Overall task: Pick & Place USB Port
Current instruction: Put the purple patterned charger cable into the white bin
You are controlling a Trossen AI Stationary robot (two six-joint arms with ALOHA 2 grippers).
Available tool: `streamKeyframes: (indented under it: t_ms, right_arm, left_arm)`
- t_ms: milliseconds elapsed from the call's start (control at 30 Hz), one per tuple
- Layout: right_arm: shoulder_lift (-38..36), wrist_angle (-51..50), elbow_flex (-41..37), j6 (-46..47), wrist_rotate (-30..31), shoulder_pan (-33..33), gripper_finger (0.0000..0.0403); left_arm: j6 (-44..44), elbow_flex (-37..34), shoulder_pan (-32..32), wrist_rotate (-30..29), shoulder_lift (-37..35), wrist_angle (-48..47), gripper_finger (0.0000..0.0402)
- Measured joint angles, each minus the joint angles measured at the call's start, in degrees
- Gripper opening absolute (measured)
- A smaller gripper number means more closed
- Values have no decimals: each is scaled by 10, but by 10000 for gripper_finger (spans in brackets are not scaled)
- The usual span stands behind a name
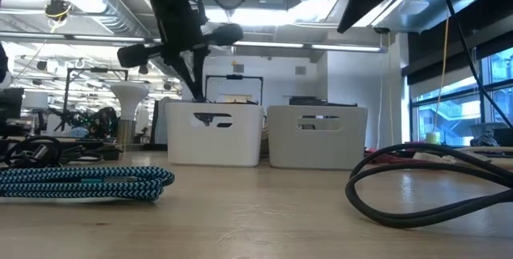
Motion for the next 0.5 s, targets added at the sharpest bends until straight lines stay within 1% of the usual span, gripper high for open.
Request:
streamKeyframes:
  t_ms: [167,333,500]
  right_arm:
    - [0,7,0,0,0,0,162]
    - [1,6,0,1,0,0,162]
    - [1,4,0,1,0,0,162]
  left_arm:
    - [41,0,0,9,14,21,3]
    - [47,0,5,17,36,12,6]
    - [47,0,8,13,54,21,24]
